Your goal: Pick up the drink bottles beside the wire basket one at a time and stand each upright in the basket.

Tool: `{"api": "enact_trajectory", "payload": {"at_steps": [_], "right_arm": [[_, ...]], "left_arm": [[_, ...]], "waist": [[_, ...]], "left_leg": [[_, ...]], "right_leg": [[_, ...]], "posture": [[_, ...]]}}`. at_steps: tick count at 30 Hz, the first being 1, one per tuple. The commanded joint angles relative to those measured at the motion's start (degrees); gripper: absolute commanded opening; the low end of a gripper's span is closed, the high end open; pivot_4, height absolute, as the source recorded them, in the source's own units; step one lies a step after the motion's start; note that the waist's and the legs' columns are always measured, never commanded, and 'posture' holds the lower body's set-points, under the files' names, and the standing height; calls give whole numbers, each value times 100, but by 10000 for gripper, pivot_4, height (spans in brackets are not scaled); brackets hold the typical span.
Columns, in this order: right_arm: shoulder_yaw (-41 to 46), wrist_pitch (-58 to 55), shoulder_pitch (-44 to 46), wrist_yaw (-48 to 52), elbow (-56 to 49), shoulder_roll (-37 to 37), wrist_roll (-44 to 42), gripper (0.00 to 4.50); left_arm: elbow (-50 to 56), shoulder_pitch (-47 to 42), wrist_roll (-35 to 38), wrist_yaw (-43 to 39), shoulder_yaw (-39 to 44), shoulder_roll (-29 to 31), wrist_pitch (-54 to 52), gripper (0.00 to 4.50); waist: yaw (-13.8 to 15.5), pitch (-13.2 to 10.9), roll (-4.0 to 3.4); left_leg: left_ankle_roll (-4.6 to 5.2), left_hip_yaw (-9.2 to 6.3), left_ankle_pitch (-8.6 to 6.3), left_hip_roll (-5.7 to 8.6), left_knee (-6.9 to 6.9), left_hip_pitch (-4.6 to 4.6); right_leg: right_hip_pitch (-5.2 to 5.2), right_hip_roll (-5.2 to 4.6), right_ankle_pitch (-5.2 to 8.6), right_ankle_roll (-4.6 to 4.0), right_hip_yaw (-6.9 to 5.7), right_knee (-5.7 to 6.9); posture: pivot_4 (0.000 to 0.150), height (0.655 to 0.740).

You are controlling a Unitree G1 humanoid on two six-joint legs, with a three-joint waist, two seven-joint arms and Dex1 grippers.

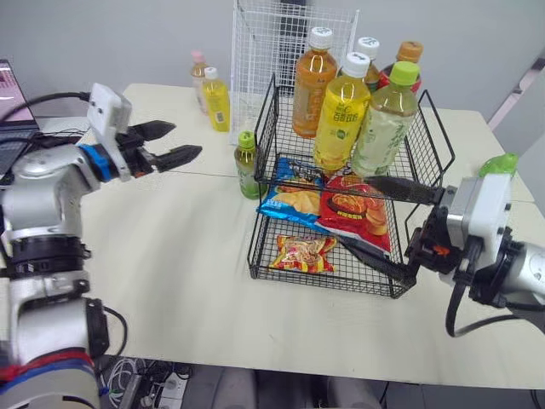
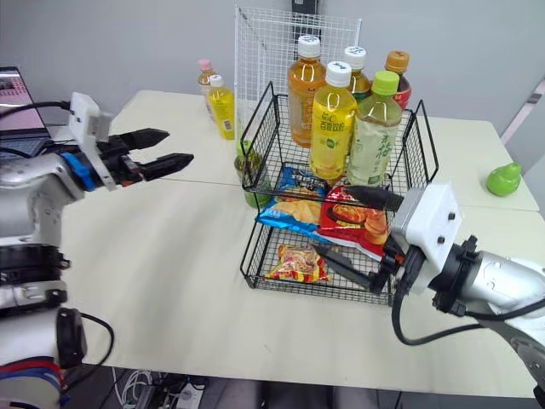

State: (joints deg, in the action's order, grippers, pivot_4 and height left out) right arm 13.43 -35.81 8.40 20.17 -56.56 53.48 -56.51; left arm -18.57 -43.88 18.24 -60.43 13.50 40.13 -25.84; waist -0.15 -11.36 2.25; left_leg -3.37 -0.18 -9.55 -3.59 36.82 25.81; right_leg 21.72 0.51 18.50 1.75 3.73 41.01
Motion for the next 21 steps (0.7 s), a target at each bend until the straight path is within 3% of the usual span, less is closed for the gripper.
{"api": "enact_trajectory", "payload": {"at_steps": [1, 12, 21], "right_arm": [[351, 42, -243, -332, -335, 125, -271, 45000], [159, 696, -670, -1100, -344, 740, -562, 45000], [-38, 1025, -697, -1280, -344, 902, -610, 45000]], "left_arm": [[402, -23, 122, 423, -80, -281, 23, 44669], [-91, -511, -414, 2101, -420, -1350, 639, 44669], [-506, -792, -559, 2506, -697, -1717, 776, 44669]], "waist": [[4, 1, 3], [-9, 4, 7], [-27, 4, 7]], "left_leg": [[0, -1, 0, 3, 5, 0], [0, -1, 0, 2, 9, -2], [0, -2, 0, 3, 8, -1]], "right_leg": [[-1, 4, 0, 0, -1, 0], [-2, 22, -1, 2, 6, -1], [-3, 23, -2, 4, 7, -2]], "posture": [[1500, 7360], [1500, 7360], [1500, 7360]]}}
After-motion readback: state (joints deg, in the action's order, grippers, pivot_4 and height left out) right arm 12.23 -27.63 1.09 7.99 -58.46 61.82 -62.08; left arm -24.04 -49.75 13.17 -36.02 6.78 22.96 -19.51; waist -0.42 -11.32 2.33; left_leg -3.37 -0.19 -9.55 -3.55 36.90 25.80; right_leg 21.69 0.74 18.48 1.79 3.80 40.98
